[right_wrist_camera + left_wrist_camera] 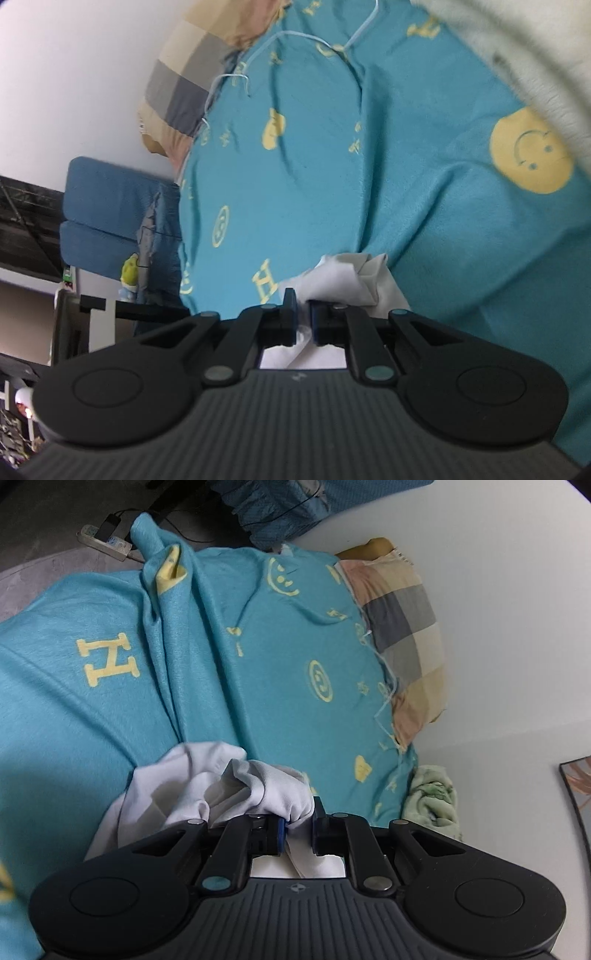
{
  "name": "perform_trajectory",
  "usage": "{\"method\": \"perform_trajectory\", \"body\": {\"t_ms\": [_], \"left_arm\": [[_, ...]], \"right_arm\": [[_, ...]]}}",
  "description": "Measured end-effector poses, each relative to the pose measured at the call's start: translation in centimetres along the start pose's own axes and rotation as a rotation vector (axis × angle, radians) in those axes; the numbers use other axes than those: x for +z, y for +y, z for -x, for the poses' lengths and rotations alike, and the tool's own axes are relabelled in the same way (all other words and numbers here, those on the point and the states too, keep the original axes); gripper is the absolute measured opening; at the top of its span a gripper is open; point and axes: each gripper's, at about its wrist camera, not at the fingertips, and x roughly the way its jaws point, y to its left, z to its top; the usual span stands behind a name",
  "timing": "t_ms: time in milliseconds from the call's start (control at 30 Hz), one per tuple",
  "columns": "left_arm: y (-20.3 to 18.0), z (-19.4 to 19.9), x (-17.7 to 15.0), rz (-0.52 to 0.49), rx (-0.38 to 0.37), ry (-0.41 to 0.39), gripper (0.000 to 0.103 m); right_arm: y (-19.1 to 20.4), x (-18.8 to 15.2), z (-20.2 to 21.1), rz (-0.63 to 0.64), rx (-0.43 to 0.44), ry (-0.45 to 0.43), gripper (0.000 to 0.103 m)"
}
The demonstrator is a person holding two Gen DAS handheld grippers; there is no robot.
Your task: Fold clothes
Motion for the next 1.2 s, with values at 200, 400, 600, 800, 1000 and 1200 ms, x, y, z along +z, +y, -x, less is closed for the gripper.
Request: {"method": "perform_trajectory", "body": {"t_ms": [200,400,600,800,1000,1200], "left_arm": [[1.7,-4.0,1.3,-0.033,0.045,0.016,0.014],[1.4,-4.9,1.4,-0.099,0.059,0.015,0.015],[0.2,-3.1,0.3,-0.218,0.015,0.021,0.047],[-3.7,-1.2,-2.8,-0.547,0.044,-0.05,0.065],[-4.4,-4.6,-4.1,-0.721,0.208,-0.047,0.065],[-4.4,-5.6,-4.6,-0.788,0.259,-0.033,0.065]], "right_arm": [[0.0,0.8,-3.2,0.062,-0.039,0.005,0.011],[-0.9,1.0,-3.6,0.048,-0.035,0.023,0.012],[1.2,-0.3,-2.3,0.197,0.028,-0.038,0.052],[4.0,-2.5,-1.0,0.444,0.068,-0.113,0.069],[5.8,-4.2,-3.3,0.695,-0.04,-0.086,0.068],[5.4,-4.7,-5.2,0.755,-0.119,-0.049,0.068]]}}
